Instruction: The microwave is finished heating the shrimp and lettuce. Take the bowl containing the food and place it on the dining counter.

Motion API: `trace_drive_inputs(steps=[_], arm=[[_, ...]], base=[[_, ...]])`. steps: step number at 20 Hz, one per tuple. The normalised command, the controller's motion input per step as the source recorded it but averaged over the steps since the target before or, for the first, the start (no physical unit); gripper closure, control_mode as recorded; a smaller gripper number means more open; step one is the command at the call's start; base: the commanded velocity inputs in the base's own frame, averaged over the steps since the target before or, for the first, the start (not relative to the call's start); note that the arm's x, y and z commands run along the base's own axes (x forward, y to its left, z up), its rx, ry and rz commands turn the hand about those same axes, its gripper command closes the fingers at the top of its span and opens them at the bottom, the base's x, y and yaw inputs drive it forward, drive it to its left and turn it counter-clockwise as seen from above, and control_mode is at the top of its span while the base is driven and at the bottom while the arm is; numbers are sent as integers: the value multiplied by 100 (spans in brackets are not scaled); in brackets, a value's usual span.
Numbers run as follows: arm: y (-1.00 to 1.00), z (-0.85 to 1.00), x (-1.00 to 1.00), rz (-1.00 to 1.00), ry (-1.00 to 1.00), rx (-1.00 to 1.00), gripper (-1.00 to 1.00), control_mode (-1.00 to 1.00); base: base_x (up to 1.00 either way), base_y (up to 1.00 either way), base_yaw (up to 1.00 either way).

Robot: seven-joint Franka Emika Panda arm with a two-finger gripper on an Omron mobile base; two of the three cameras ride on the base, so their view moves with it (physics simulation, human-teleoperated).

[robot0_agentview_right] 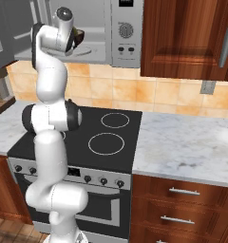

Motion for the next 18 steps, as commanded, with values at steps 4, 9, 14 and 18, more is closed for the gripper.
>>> trace_drive_inputs(steps=[4,9,14,18], arm=[[-9,0,-42,0,0,0,100,-100],[-27,-1,-76,0,-4,2,100,-100],[-37,-15,-93,0,-13,10,100,-100],[-26,0,-100,0,-22,17,100,-100]], base=[[0,0,0],[0,0,0],[0,0,0],[0,0,0]])
